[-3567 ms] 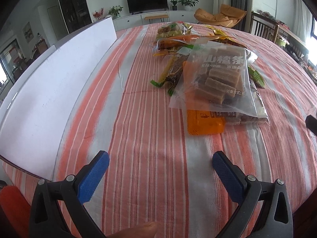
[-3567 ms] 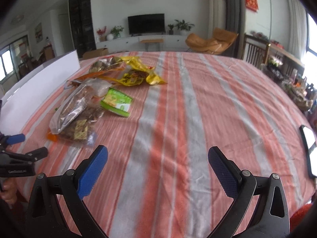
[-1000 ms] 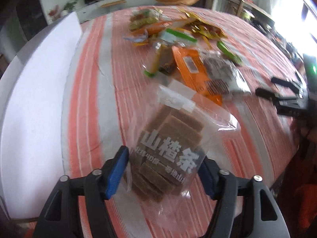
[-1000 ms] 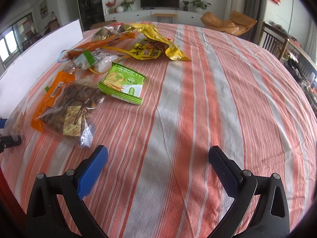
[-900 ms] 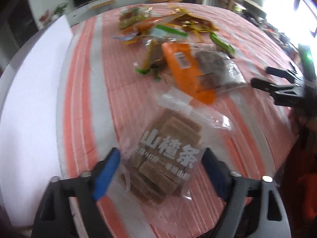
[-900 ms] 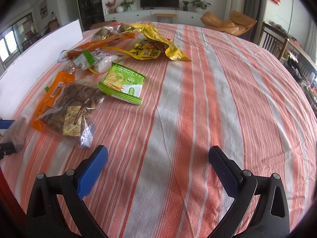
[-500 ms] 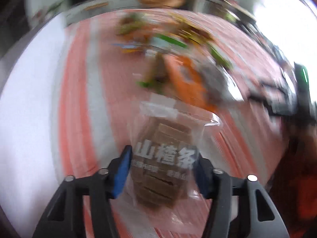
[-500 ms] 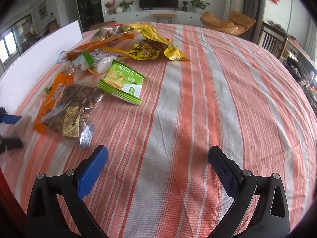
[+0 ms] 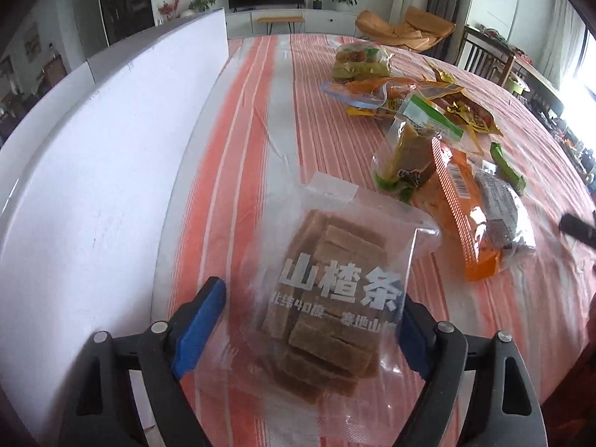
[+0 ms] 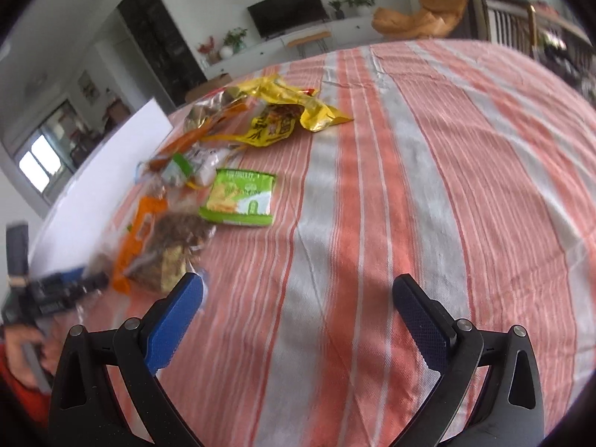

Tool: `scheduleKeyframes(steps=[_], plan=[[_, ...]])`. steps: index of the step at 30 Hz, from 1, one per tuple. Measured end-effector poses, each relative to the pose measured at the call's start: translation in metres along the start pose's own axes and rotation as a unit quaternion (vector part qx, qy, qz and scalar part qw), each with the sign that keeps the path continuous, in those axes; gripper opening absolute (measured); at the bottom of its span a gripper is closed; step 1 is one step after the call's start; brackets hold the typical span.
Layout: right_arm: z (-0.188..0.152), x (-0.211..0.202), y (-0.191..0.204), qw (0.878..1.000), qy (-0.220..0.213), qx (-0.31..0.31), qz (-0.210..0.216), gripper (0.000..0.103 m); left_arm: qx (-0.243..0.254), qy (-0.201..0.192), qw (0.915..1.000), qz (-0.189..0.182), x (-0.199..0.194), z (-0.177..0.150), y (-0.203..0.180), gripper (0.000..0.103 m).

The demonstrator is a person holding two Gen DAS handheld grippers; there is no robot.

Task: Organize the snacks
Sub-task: 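Close the left tool on the hawthorn-bar bag while the right tool grasps the green cracker packet, then carry both packets over the white box and release them inside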

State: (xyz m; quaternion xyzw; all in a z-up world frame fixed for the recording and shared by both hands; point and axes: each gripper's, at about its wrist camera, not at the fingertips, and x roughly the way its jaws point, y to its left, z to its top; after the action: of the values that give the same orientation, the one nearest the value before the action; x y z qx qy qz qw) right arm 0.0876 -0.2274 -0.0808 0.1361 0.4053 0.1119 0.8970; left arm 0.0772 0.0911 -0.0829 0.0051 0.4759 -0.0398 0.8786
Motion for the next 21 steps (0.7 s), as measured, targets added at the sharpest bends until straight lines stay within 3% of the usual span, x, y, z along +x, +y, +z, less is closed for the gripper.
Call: scheduleKeyframes(steps=[4,6,7,9,10,11,12,13,15,18,21], plan=[[0.038,0.029,0.036,0.998,0.054,-0.011,0.036,0.102,0.020,-0.003,0.9997,0.015,0.000,-0.001,0.000,0.088],[0.053,0.053,0.052,0.996,0.088,-0.019,0.022,0.102,0.015,0.008,0.9998,0.007,0.001,0.001,0.004,0.088],[0.061,0.072,0.059,0.994,0.110,-0.020,0.004,0.103,0.013,0.010,0.9999,0.003,0.001,0.001,0.005,0.084],[0.067,0.088,0.073,0.991,0.119,-0.050,-0.031,0.102,0.027,0.006,0.9996,-0.001,-0.004,0.001,0.002,0.061],[0.070,0.096,0.079,0.989,0.130,-0.063,-0.041,0.099,0.039,0.001,0.9992,0.012,-0.008,0.000,-0.002,0.050],[0.072,0.098,0.080,0.988,0.135,-0.062,-0.033,0.082,0.051,0.001,0.9984,0.024,-0.009,0.000,-0.005,0.049],[0.074,0.097,0.081,0.988,0.138,-0.059,-0.026,0.058,0.050,0.001,0.9986,0.017,-0.010,-0.001,-0.005,0.049],[0.075,0.096,0.079,0.988,0.142,-0.060,-0.030,0.048,0.042,-0.002,0.9991,0.009,-0.011,-0.002,-0.003,0.049],[0.076,0.091,0.069,0.988,0.146,-0.043,-0.029,0.048,0.025,-0.007,0.9997,-0.004,-0.013,-0.003,0.000,0.049],[0.073,0.075,0.049,0.991,0.132,-0.005,-0.010,0.048,-0.014,-0.016,0.9984,-0.052,-0.020,-0.003,0.005,0.048],[0.072,0.053,0.037,0.994,0.109,0.020,0.014,0.048,-0.025,-0.027,0.9969,-0.069,-0.030,-0.001,0.003,0.048]])
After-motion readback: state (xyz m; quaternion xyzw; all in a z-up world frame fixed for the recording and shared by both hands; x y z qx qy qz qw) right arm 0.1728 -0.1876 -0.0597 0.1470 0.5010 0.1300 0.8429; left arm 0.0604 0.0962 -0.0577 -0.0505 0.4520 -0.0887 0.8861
